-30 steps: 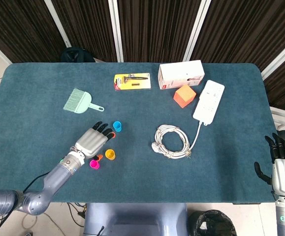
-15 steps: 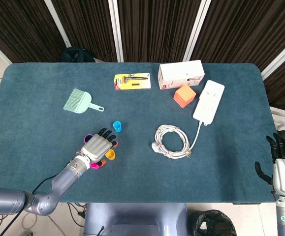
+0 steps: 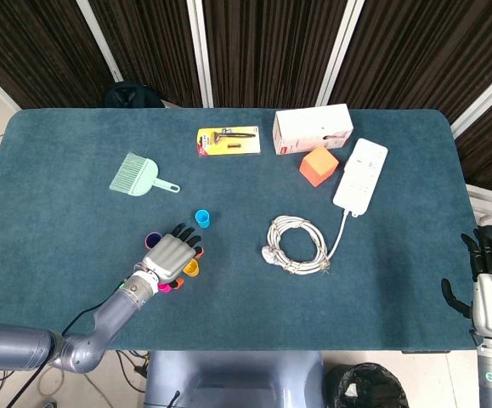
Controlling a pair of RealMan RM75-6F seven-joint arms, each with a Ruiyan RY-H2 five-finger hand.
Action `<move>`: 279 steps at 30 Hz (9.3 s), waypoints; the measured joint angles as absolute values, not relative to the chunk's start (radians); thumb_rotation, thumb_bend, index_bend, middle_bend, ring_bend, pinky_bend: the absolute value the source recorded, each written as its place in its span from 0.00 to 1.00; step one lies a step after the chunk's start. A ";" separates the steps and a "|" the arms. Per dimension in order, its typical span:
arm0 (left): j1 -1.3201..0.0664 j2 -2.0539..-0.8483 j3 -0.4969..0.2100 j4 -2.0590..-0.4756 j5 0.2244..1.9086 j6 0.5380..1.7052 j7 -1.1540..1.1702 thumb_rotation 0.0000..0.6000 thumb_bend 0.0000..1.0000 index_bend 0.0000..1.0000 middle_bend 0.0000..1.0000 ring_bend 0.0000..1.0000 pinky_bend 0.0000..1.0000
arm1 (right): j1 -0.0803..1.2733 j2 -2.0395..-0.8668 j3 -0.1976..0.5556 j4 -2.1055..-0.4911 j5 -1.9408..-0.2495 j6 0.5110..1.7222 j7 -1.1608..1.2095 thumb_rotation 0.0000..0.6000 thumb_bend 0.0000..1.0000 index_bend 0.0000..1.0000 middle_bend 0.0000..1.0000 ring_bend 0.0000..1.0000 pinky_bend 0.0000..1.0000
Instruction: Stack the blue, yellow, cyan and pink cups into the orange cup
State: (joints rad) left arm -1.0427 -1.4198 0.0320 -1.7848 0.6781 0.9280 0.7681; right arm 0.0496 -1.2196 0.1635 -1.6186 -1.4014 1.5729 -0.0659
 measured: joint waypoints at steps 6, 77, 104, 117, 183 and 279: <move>-1.044 -1.426 0.042 -1.777 0.668 0.931 0.775 1.00 0.25 0.40 0.15 0.00 0.05 | 0.050 -1.218 0.165 -1.620 -1.401 1.571 -0.062 1.00 0.41 0.11 0.07 0.09 0.09; -0.885 -1.247 0.010 -1.720 0.882 0.951 0.528 1.00 0.35 0.46 0.21 0.00 0.05 | 0.054 -1.244 0.175 -1.617 -1.402 1.581 -0.061 1.00 0.41 0.11 0.07 0.09 0.09; -0.888 -1.260 0.008 -1.719 0.813 0.938 0.603 1.00 0.31 0.24 0.19 0.00 0.05 | 0.051 -1.239 0.180 -1.625 -1.391 1.581 -0.054 1.00 0.41 0.11 0.07 0.09 0.09; -0.901 -1.329 -0.053 -1.689 0.852 0.985 0.599 1.00 0.26 0.21 0.18 0.00 0.05 | 0.053 -1.242 0.181 -1.621 -1.389 1.578 -0.057 1.00 0.41 0.11 0.07 0.09 0.09; -1.094 -1.720 -0.147 -1.246 0.640 0.889 0.756 1.00 0.27 0.40 0.26 0.00 0.05 | 0.076 -1.275 0.197 -1.539 -1.329 1.521 -0.041 1.00 0.41 0.11 0.07 0.09 0.09; -1.030 -1.257 0.012 -1.814 0.635 0.987 0.889 1.00 0.43 0.54 0.33 0.01 0.06 | 0.062 -1.279 0.213 -1.562 -1.323 1.555 -0.024 1.00 0.41 0.11 0.07 0.09 0.09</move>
State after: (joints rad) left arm -1.0300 -1.2569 0.0116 -1.8139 0.6351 0.9869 0.8894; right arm 0.0621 -1.2792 0.2134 -1.5615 -1.3226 1.5554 -0.0237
